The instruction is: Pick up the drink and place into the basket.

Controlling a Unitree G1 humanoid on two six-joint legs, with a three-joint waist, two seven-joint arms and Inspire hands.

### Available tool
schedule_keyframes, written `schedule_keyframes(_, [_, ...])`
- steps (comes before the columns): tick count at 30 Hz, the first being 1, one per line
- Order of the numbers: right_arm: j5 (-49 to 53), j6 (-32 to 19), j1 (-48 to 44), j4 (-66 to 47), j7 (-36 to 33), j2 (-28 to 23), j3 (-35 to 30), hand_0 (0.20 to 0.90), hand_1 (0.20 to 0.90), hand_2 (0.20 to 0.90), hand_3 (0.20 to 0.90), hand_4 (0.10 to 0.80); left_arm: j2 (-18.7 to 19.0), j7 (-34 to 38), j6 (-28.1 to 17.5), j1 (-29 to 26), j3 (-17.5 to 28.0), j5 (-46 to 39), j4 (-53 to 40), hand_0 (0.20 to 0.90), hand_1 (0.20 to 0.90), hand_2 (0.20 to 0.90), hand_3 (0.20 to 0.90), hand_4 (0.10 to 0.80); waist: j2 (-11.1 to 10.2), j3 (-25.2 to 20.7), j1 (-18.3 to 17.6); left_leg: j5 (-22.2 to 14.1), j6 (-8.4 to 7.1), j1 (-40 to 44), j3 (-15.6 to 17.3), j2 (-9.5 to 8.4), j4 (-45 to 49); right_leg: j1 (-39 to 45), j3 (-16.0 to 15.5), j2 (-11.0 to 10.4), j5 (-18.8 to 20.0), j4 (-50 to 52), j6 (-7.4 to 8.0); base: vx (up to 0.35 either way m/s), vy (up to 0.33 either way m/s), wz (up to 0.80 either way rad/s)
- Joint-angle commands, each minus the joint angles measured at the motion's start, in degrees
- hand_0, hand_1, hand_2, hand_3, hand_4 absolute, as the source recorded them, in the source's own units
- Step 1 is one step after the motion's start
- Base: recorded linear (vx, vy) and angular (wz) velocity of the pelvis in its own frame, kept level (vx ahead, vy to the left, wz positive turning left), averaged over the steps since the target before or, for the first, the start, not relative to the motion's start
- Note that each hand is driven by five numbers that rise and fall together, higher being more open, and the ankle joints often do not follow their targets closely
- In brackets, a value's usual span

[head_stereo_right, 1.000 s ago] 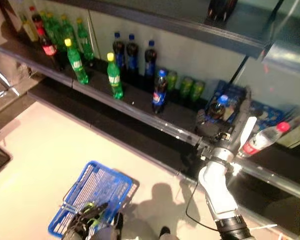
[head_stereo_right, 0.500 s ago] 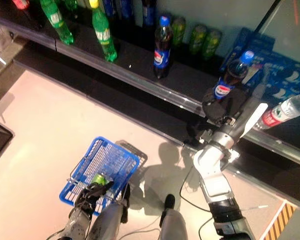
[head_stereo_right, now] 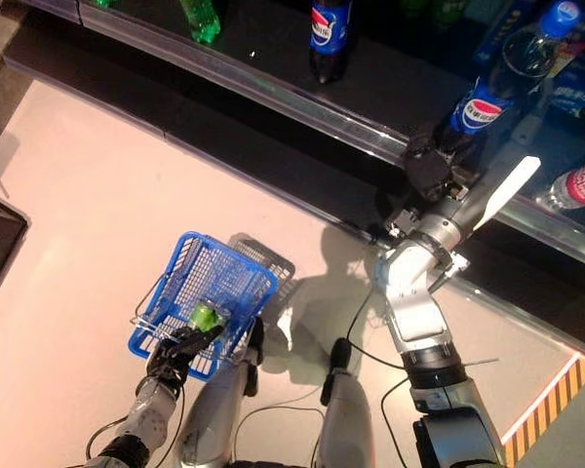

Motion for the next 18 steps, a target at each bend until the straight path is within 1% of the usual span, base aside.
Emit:
schedule_keyframes(1, [-0.99, -2.18, -7.81, -5.47, -3.66, -4.50, -2.61, 0.900, 0.900, 0.900, 0.900, 0.800, 1.67, 0.65, 0.77, 9.67, -3.69, 0.98, 0.15, 0.300, 0.300, 0.300, 0.200, 0.100, -0.86, -0.54, 0.11, -1.27, -0.69, -2.16, -3.58, -0.18, 4.80, -0.55, -1.13, -1.41, 5.85, -2.71, -2.59, 0.031, -0.017, -0.08])
schedule_keyframes(9, [1.82, -1.76, -11.94, -4.10, -7.24, -4.91, -4.03, 0.900, 0.900, 0.900, 0.900, 0.800, 1.80, 0.68, 0.90, 9.30, -4.83, 0.35, -1.17, 0.300, 0.300, 0.300, 0.200, 0.100, 0.44, -0.54, 0.13, -1.40, -0.03, -5.48, -3.43, -1.34, 5.38, -4.98, 0.07, -1.29, 6.09, -1.48, -2.82, 0.016, 0.002, -0.07])
schedule_keyframes(13, [2.50, -1.40, -13.18, -3.51, -7.41, -5.06, -4.29, 0.900, 0.900, 0.900, 0.900, 0.800, 1.75, 0.95, 1.18, 9.20, -4.84, 0.50, -1.39, 0.300, 0.300, 0.300, 0.200, 0.100, 0.89, -0.54, 0.06, -1.45, 0.08, -5.81, -3.16, -1.53, 5.64, -5.67, 0.44, -1.37, 6.07, -1.03, -2.82, 0.020, 0.012, -0.08])
schedule_keyframes(15, [2.99, -0.63, -14.96, -2.27, -7.19, -5.98, -4.64, 0.900, 0.900, 0.900, 0.900, 0.800, 1.77, 1.10, 1.44, 9.18, -5.10, 0.67, -1.73, 0.300, 0.300, 0.300, 0.200, 0.100, 1.51, -0.54, 0.10, -1.41, 0.22, -6.13, -2.83, -1.79, 5.58, -6.39, 0.72, -1.69, 6.15, -0.84, -2.69, 0.027, 0.025, -0.07])
schedule_keyframes(18, [3.00, 0.60, -16.42, -1.47, -7.36, -6.93, -4.62, 0.900, 0.900, 0.900, 0.900, 0.800, 1.83, 0.89, 1.65, 9.20, -5.32, 0.86, -1.88, 0.300, 0.300, 0.300, 0.200, 0.100, 1.86, -0.54, 0.25, -1.42, 0.25, -6.42, -2.69, -2.01, 5.59, -6.92, 0.81, -1.90, 6.20, -0.67, -2.61, 0.018, 0.011, -0.04])
